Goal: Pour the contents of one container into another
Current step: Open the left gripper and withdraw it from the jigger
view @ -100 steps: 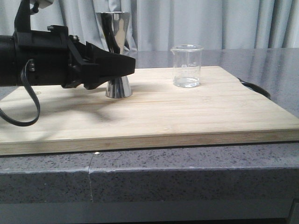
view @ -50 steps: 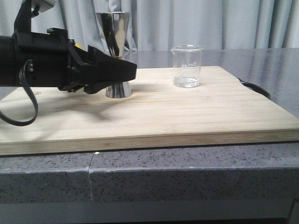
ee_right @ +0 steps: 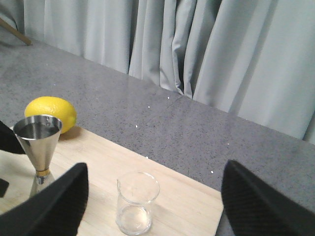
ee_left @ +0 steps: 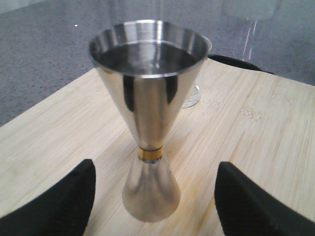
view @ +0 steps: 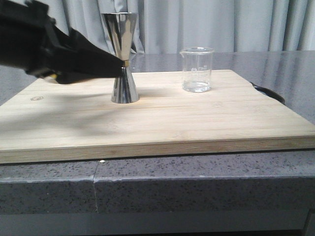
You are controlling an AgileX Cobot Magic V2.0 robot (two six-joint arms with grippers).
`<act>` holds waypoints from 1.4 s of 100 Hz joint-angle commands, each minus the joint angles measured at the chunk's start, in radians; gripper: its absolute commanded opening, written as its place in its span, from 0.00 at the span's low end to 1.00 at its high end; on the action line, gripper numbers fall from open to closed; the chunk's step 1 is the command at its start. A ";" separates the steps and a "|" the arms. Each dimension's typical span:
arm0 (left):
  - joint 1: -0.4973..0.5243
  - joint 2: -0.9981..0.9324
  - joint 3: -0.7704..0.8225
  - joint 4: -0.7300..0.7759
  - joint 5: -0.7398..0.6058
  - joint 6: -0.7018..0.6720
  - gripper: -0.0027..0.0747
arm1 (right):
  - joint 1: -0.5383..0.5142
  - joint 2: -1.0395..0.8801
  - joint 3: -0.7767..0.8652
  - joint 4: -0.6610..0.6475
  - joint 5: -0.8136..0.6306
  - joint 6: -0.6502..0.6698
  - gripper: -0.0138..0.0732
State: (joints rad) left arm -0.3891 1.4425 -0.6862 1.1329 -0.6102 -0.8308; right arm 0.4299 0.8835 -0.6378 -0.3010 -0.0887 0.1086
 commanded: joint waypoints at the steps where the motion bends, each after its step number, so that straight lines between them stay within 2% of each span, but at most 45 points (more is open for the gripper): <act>1: 0.001 -0.111 -0.020 0.056 0.029 -0.118 0.65 | -0.001 -0.018 -0.025 0.000 -0.032 -0.012 0.74; 8: 0.001 -0.184 -0.020 0.098 0.055 -0.178 0.65 | -0.014 -0.018 -0.025 0.000 -0.019 -0.012 0.74; 19: 0.001 -0.301 -0.020 0.100 0.125 -0.183 0.65 | -0.071 -0.018 -0.025 0.000 -0.017 -0.012 0.74; 31: 0.001 -0.459 -0.022 0.072 0.349 -0.183 0.65 | -0.171 -0.018 -0.025 0.000 -0.027 -0.012 0.74; 41: 0.001 -0.579 -0.043 0.072 0.597 -0.183 0.65 | -0.263 -0.018 -0.025 0.002 -0.082 -0.012 0.74; 49: 0.001 -0.648 -0.065 0.084 0.719 -0.183 0.65 | -0.325 -0.018 -0.025 0.020 -0.138 -0.012 0.74; 58: 0.001 -0.719 -0.084 0.091 0.789 -0.183 0.65 | -0.366 -0.018 -0.025 0.025 -0.165 -0.012 0.74; 83: 0.001 -0.878 -0.100 0.069 0.812 -0.190 0.65 | -0.404 -0.118 -0.025 0.018 -0.156 -0.012 0.65; 106: 0.001 -1.003 -0.082 0.042 0.812 -0.190 0.62 | -0.404 -0.290 -0.025 -0.022 -0.003 -0.012 0.52; 120: 0.001 -1.054 -0.028 0.048 0.803 -0.190 0.48 | -0.404 -0.381 -0.025 -0.022 0.071 -0.012 0.42; 140: 0.001 -1.098 0.068 0.048 0.735 -0.190 0.18 | -0.404 -0.489 0.000 -0.022 0.128 -0.012 0.24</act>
State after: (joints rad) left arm -0.3891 0.3501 -0.6227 1.1690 0.1950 -1.0111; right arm 0.0328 0.4259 -0.6284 -0.3120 0.0690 0.1082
